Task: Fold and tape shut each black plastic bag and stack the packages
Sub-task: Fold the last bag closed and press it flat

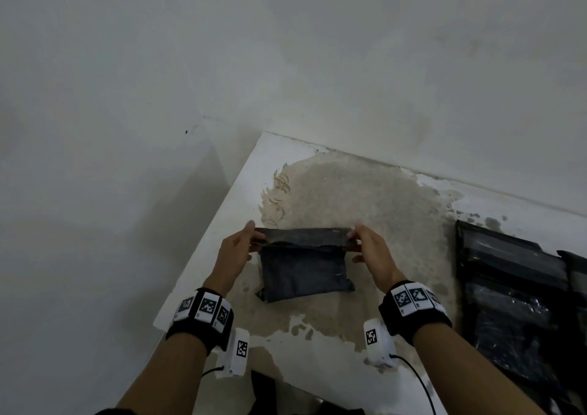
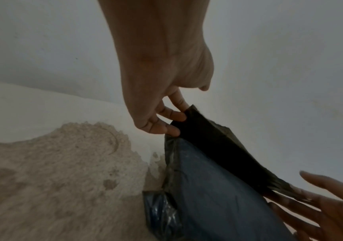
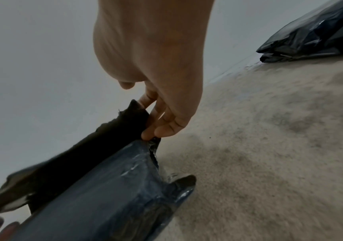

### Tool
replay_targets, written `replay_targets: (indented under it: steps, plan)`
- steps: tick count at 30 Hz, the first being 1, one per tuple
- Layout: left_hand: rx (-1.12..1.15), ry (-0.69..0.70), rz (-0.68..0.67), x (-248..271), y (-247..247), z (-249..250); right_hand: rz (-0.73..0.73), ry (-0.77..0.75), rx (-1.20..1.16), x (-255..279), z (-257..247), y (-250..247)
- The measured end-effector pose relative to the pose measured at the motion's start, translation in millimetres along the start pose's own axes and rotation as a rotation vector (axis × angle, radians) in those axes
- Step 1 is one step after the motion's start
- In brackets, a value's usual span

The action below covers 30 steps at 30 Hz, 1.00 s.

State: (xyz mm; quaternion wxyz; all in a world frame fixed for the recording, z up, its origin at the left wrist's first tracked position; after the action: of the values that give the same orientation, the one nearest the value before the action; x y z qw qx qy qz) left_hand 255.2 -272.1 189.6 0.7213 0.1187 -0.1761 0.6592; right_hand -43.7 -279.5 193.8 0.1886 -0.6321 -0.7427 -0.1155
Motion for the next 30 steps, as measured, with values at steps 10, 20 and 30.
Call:
replay_targets:
  steps: [10,20,30]
  plan:
    - [-0.097,-0.024,-0.031,3,7,-23,-0.022,-0.061,0.046,-5,10,8]
    - [-0.042,0.021,0.023,16,21,-40,0.013,-0.027,-0.03,-12,31,15]
    - [-0.53,0.19,0.235,22,27,-38,-0.035,-0.057,0.163,-17,42,10]
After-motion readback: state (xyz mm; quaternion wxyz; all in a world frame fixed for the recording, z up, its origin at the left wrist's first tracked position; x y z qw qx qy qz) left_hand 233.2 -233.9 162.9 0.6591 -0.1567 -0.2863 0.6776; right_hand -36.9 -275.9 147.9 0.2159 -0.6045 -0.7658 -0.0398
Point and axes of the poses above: each hand's wrist, its own x-axis away from the middle knuckle, its own y-axis out of the palm, z = x × y, the point moved 4 cm from there along -x, towards the middle knuckle, and after that the axes turned 14 degrees about -z, right-handed, at the moved point
